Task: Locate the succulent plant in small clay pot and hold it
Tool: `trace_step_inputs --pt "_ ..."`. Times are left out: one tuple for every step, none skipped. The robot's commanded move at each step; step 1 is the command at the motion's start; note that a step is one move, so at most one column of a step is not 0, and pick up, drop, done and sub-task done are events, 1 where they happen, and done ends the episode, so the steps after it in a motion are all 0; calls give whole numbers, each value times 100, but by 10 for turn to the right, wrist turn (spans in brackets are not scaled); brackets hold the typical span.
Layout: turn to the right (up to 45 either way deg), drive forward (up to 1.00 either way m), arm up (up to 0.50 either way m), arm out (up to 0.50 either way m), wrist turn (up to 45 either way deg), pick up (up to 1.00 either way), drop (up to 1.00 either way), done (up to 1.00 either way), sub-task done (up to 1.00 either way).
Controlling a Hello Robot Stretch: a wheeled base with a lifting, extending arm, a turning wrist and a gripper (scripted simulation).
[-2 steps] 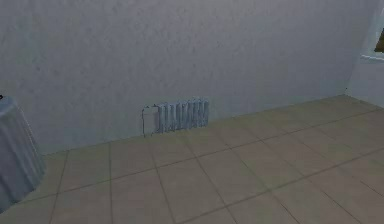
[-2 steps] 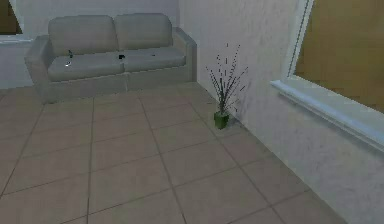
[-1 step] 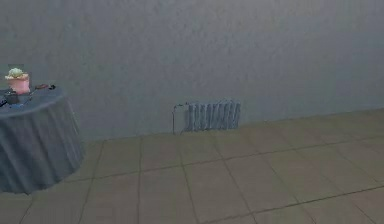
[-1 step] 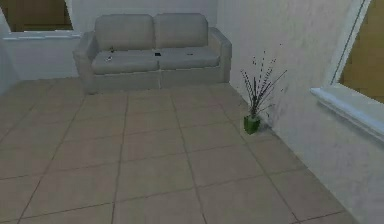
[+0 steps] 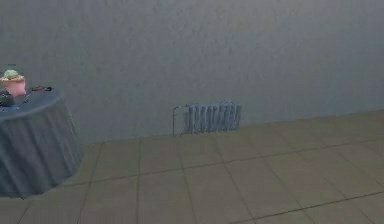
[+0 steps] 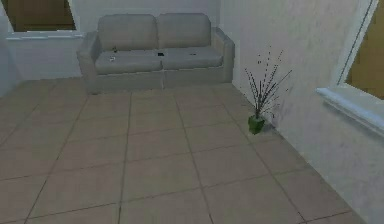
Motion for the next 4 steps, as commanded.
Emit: trace_step_inputs --pt "-270 0 0 0 0 0 0 0 0" --pt "0 100 0 0 0 0 0 0 0" --pt "-120 0 0 0 0 0 0 0 0" --pt "0 30 0 0 0 0 0 0 0"
